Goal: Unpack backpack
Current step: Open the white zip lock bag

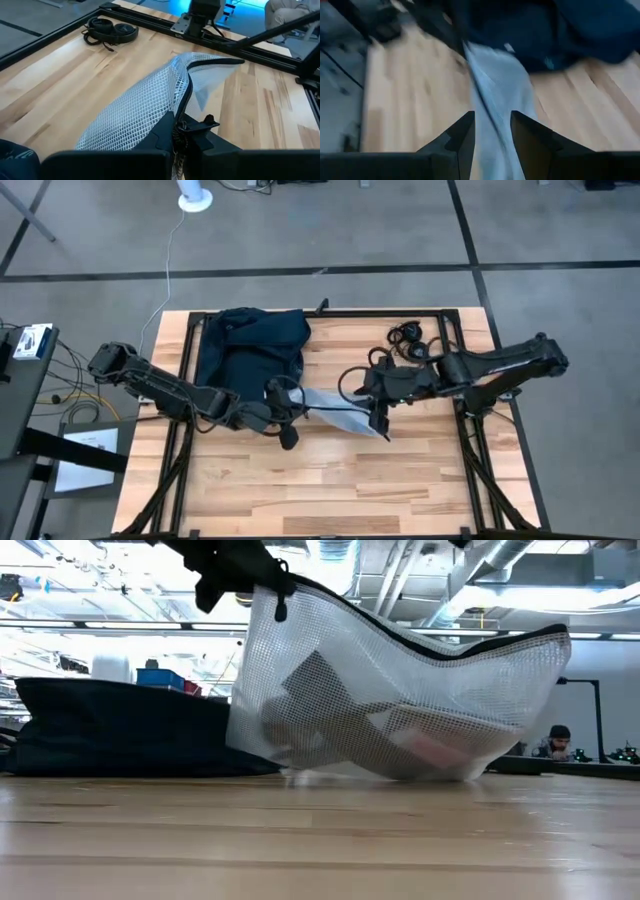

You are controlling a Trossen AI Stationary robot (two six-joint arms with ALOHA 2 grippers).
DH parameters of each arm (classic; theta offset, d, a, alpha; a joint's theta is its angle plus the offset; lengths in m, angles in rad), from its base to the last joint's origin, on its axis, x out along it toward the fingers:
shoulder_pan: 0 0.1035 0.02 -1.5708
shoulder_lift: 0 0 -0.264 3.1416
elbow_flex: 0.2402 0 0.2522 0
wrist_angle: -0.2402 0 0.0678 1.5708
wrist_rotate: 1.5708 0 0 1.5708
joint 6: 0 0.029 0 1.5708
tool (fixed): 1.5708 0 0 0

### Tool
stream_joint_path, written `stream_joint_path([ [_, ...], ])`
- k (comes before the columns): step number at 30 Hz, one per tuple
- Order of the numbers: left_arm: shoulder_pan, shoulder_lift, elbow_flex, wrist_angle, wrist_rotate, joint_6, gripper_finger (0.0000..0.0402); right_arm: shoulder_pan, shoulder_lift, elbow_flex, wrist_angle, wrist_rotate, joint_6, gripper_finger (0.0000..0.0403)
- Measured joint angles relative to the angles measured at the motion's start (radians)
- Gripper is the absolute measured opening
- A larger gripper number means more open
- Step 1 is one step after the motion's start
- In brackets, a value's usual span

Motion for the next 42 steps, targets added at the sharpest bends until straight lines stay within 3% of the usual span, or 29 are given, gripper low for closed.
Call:
stream_joint_path([
  [11, 0.044, 0.0, 0.0, -0.001, 0.0, 0.017, 0.0, 0.035, 0.213, 0.0, 0.078, 0.001, 0.025, 0.0123],
  [19, 0.071, 0.0, 0.0, 0.0, 0.0, -0.011, 0.0, 0.053, 0.399, 0.0, 0.327, 0.005, -0.062, 0.0123],
  [26, 0.069, 0.0, 0.0, 0.003, 0.005, -0.031, 0.0, 0.057, 0.435, 0.0, 0.382, 0.218, -0.078, 0.0126],
  [31, 0.061, 0.0, 0.0, 0.012, 0.009, -0.031, 0.0, 0.08, 0.435, 0.0, 0.409, 0.399, -0.079, 0.0156],
  [37, 0.046, 0.0, 0.0, 0.025, 0.009, -0.024, 0.0, 0.072, 0.438, 0.0, 0.41, 0.408, -0.068, 0.0215],
  [42, 0.037, 0.0, 0.0, 0.026, 0.006, -0.029, 0.0, 0.048, 0.442, 0.0, 0.415, 0.395, -0.08, 0.0238],
])
